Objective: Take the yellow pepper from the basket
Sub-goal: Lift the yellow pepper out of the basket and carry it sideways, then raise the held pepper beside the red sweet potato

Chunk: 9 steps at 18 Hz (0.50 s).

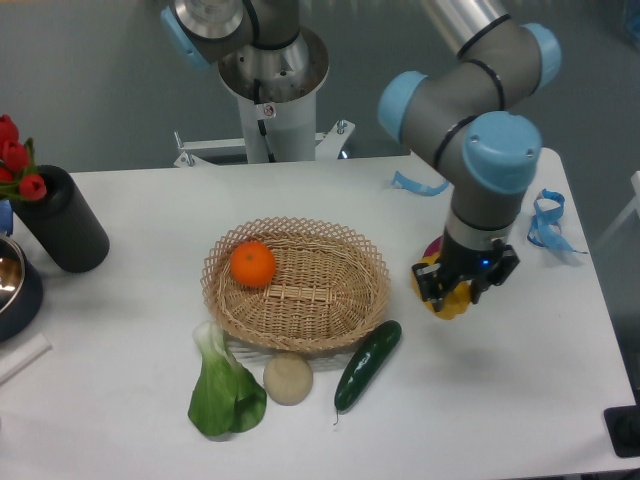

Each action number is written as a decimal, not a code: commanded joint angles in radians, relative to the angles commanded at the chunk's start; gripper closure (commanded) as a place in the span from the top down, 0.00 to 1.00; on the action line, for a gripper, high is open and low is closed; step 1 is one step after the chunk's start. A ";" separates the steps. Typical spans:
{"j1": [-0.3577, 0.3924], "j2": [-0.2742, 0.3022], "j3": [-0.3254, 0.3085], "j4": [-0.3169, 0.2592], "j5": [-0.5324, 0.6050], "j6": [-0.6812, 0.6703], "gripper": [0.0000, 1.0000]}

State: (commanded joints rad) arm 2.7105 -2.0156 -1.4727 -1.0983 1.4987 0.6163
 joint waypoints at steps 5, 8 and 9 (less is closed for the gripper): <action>0.041 -0.022 0.034 0.002 0.000 0.215 0.30; 0.067 -0.022 0.057 -0.002 0.002 0.313 0.30; 0.072 -0.022 0.060 -0.002 0.002 0.347 0.30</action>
State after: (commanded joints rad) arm 2.7826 -2.0371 -1.4128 -1.0999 1.5002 0.9630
